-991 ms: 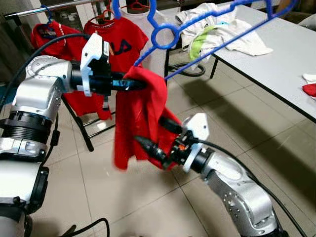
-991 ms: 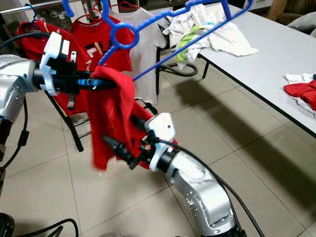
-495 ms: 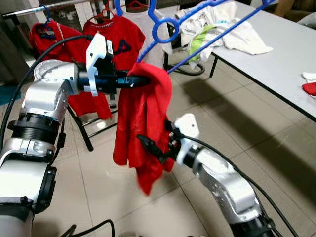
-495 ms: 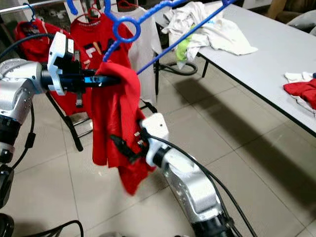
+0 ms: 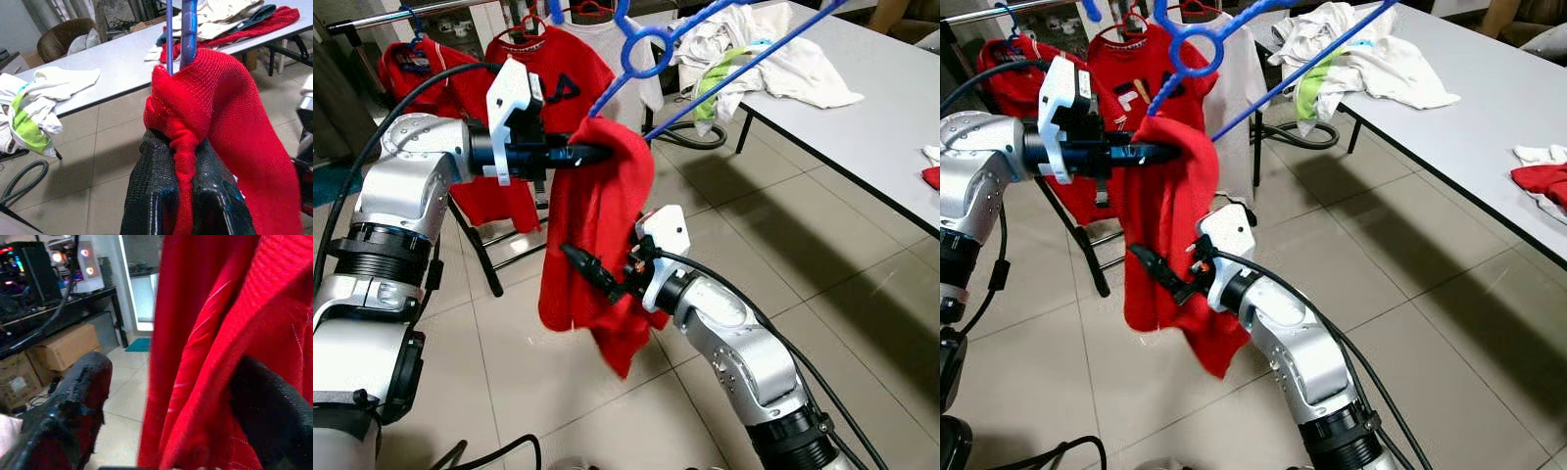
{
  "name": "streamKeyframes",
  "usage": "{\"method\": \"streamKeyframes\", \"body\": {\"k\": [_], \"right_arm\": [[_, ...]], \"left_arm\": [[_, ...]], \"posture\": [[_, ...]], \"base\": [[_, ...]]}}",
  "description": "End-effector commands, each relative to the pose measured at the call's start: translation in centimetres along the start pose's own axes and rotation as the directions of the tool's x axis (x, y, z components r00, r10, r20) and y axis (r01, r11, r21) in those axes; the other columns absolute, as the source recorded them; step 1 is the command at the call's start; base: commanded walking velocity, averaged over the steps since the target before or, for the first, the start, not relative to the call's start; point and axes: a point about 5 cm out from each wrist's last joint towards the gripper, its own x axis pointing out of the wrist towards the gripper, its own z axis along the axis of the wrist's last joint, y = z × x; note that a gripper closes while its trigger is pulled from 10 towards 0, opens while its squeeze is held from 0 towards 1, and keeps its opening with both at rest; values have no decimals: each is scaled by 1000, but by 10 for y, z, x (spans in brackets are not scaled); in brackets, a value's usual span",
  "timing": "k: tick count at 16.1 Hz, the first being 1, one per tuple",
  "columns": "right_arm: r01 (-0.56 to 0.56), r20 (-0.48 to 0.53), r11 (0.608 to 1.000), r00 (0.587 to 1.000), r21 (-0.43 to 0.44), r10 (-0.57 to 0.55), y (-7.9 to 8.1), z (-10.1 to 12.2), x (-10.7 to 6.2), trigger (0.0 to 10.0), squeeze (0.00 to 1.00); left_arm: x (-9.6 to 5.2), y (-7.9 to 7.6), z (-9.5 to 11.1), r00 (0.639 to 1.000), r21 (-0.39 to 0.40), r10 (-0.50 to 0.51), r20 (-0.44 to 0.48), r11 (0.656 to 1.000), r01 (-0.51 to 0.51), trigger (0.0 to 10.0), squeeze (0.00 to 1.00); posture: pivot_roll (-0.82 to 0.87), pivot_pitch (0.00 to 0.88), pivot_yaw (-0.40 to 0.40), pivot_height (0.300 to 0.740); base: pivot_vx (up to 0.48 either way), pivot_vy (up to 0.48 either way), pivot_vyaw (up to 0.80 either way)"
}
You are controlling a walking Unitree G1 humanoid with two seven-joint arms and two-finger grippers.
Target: Hang hanger
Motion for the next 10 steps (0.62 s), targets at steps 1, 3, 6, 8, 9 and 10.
{"method": "streamKeyframes", "body": {"k": [1, 3, 6, 8, 9, 10], "right_arm": [[-54, 12, 999, 998, -4, 54, 7, 3, 6, 0, 0], [-51, -77, 999, 996, 9, 52, 4, -16, 9, 0, 0], [20, -109, 1000, 994, -1, -20, -7, -21, 9, 0, 0], [51, -115, 999, 992, -15, -52, -13, -21, 8, 0, 0], [67, -123, 997, 990, -30, -70, -17, -21, 6, 0, 0], [93, -128, 994, 987, -53, -99, -23, -20, 3, 0, 0]], "left_arm": [[-1, 1, 9, 999, 22, 22, 31, 1000, -22, 0, 0], [3, -1, 24, 995, -13, 9, 101, 1000, -7, 0, 0], [0, -5, 28, 996, -5, -16, 87, 1000, 16, 0, 0], [-3, -7, 27, 997, -11, -16, 71, 1000, 17, 0, 0], [-5, -8, 25, 998, -15, -6, 56, 1000, 7, 0, 0], [-9, -11, 22, 1000, -22, 19, 24, 1000, -18, 0, 0]], "posture": [[70, 43, 62, 740], [78, 42, 62, 740], [84, 32, 58, 740], [85, 23, 54, 740], [85, 18, 51, 740], [84, 14, 47, 740]], "base": [[0, 0, 0], [0, 0, 0], [0, 0, 0], [0, 0, 0], [0, 0, 0], [0, 0, 0]]}}
